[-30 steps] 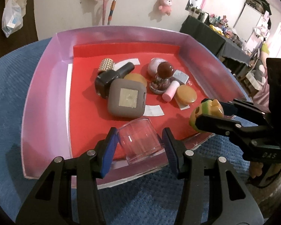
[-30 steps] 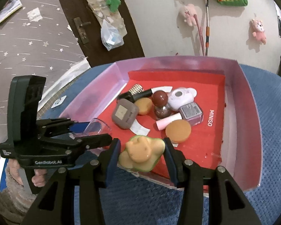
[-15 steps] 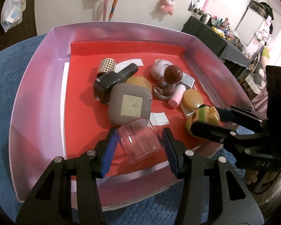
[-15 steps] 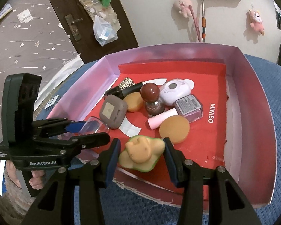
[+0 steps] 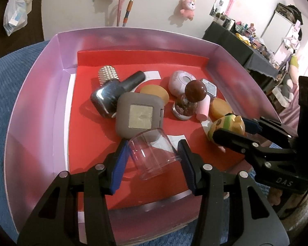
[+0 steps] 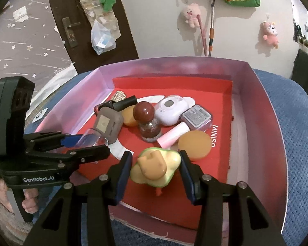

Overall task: Organize rigid objects
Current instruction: 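Open both tools to release the figurine and cup onto the red paper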

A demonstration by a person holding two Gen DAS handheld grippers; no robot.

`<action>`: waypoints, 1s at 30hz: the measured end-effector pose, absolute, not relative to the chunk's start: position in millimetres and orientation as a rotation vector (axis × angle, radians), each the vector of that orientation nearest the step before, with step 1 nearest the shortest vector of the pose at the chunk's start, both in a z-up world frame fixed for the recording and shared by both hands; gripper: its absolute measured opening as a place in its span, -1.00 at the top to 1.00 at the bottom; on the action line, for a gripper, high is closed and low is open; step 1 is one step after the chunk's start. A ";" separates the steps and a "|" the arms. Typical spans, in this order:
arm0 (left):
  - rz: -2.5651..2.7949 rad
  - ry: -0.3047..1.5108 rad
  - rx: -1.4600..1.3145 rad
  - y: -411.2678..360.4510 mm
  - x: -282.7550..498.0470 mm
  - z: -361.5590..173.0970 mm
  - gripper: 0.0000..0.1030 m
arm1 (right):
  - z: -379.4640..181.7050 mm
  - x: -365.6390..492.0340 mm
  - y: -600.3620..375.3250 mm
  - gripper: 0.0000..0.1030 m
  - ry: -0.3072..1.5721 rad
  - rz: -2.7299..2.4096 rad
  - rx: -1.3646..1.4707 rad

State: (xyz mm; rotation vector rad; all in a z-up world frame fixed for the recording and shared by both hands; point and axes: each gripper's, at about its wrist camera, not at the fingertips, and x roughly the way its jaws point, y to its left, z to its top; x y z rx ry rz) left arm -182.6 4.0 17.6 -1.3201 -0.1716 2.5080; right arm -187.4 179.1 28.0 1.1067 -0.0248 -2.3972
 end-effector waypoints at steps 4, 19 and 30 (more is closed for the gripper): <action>2.524 -0.151 -1.322 6.9 -182.8 19.3 0.08 | 28.0 -187.0 179.3 0.04 -0.018 -2.398 1.110; 2.585 -0.083 -1.261 10.5 -171.2 29.4 -0.16 | 32.1 -179.3 183.9 -0.16 -0.047 -2.407 1.091; 2.699 -0.068 -1.193 6.6 -144.1 39.8 -0.41 | 46.3 -156.6 188.1 -0.38 -0.072 -2.477 1.018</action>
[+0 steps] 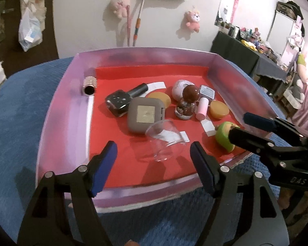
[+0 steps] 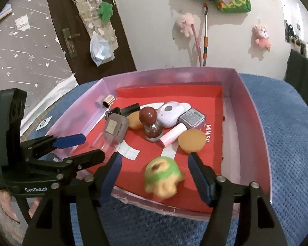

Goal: Organize rigid objects

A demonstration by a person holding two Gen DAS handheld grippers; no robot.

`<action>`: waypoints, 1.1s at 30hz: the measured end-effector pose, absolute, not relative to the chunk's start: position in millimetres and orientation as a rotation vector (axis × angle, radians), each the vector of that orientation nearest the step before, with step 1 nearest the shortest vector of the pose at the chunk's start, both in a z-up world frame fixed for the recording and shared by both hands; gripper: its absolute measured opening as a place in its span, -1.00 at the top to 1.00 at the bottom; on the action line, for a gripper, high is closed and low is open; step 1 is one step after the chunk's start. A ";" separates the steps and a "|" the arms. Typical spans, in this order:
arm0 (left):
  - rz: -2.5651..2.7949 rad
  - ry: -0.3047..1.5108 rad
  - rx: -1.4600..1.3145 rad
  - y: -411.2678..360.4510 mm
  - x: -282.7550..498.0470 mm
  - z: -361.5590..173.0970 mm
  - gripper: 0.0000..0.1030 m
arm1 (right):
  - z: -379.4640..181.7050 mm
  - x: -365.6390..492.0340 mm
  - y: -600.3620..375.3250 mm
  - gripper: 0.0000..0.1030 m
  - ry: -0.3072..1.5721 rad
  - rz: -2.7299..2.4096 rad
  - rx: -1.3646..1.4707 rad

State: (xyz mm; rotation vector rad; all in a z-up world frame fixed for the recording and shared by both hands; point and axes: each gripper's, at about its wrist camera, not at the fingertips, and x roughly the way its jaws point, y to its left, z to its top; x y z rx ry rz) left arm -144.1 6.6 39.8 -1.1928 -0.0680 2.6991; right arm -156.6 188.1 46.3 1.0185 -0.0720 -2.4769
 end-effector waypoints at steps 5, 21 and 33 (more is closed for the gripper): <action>2.777 0.001 -1.150 11.0 -130.5 43.0 -0.42 | 51.0 -140.3 188.6 -0.54 -0.051 -2.554 0.974; 2.831 0.047 -1.109 11.5 -114.0 40.4 -0.80 | 46.2 -117.2 192.6 -0.72 -0.048 -2.653 0.944; 2.813 -0.013 -1.143 6.7 -116.4 33.0 -0.85 | 39.9 -117.2 189.8 -0.79 -0.016 -2.660 0.973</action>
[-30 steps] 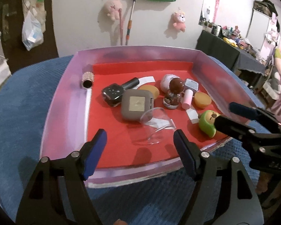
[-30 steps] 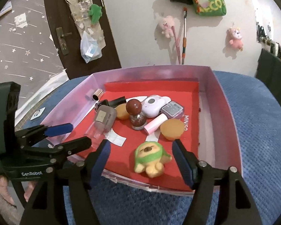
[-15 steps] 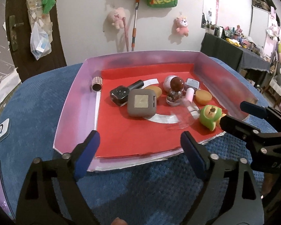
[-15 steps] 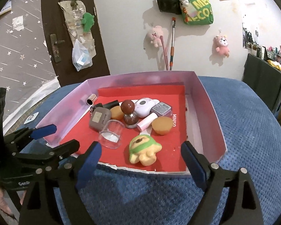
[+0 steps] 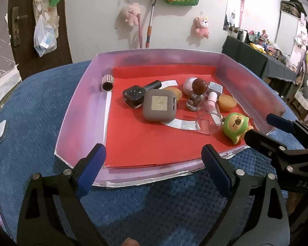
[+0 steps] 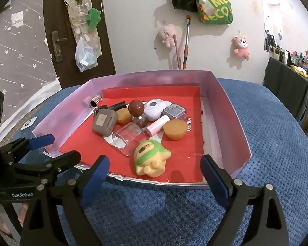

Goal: Organize rigid objects

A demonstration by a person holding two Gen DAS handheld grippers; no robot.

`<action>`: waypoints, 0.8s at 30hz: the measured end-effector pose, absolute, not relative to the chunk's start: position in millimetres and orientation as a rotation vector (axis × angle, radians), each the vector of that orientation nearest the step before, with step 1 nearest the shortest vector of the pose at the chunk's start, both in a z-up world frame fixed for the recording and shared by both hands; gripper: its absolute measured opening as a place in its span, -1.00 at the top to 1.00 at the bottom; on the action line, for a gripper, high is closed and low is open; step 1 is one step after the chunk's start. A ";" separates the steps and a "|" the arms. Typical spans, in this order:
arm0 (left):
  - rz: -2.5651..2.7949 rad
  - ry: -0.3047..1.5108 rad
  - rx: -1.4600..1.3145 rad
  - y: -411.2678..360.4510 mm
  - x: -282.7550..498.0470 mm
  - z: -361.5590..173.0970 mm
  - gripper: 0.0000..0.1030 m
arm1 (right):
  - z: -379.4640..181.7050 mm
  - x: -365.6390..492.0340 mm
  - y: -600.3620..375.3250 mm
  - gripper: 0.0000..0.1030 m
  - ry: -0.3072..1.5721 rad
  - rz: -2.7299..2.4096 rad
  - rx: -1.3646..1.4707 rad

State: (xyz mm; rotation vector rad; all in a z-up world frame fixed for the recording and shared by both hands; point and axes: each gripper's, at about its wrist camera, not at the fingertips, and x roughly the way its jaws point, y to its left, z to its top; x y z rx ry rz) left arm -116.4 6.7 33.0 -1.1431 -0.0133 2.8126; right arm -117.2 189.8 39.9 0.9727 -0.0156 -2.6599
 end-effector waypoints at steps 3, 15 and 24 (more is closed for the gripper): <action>2.809 -0.025 -1.151 5.8 -116.9 31.3 -0.85 | 39.7 -116.9 189.3 -0.79 -0.016 -2.660 0.974; 2.808 -0.010 -1.130 8.2 -106.6 38.6 -0.85 | 51.7 -105.8 191.2 -0.80 -0.001 -2.668 0.917; 2.796 -0.004 -1.119 13.0 -87.9 42.3 -0.85 | 60.1 -85.8 200.4 -0.80 -0.019 -2.659 0.911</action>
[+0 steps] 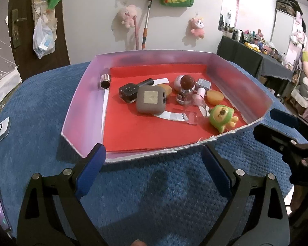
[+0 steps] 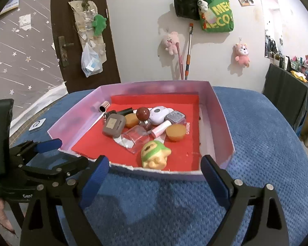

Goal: Organize rigid objects

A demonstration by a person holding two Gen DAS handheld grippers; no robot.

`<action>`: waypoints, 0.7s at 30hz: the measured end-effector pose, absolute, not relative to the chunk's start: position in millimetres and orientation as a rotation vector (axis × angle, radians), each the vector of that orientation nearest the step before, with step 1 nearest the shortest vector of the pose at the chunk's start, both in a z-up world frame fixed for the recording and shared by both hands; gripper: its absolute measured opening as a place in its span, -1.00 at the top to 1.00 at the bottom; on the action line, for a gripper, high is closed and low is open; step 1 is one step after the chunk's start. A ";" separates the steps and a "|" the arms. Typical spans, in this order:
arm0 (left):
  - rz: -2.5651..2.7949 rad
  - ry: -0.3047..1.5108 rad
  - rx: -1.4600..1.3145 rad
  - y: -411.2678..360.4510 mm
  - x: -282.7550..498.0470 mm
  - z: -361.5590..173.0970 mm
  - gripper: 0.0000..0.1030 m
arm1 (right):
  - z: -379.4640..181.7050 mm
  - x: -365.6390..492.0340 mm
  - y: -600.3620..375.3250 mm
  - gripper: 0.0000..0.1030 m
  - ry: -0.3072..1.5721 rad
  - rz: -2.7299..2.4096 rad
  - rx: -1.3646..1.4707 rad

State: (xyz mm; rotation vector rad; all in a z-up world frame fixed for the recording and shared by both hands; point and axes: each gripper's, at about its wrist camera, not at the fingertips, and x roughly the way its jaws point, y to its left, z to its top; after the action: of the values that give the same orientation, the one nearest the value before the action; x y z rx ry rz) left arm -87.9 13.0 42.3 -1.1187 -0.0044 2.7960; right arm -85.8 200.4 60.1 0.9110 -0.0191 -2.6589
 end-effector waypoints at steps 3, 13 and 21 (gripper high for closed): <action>2.784 -0.020 -1.123 11.4 -82.4 41.9 -0.85 | 55.7 -80.3 205.8 -0.81 -0.040 -2.647 0.949; 2.743 -0.036 -1.196 10.5 -72.0 23.5 -0.85 | 23.3 -72.3 212.2 -0.82 -0.052 -2.566 1.141; 2.724 -0.045 -1.244 9.8 -70.3 9.7 -0.85 | 15.1 -71.1 211.6 -0.82 -0.022 -2.556 1.194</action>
State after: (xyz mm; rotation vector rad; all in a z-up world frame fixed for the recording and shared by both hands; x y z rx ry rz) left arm -70.3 9.8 9.7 -1.2437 -0.0446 2.7243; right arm -71.1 211.6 15.1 1.1942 -0.0221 -2.5562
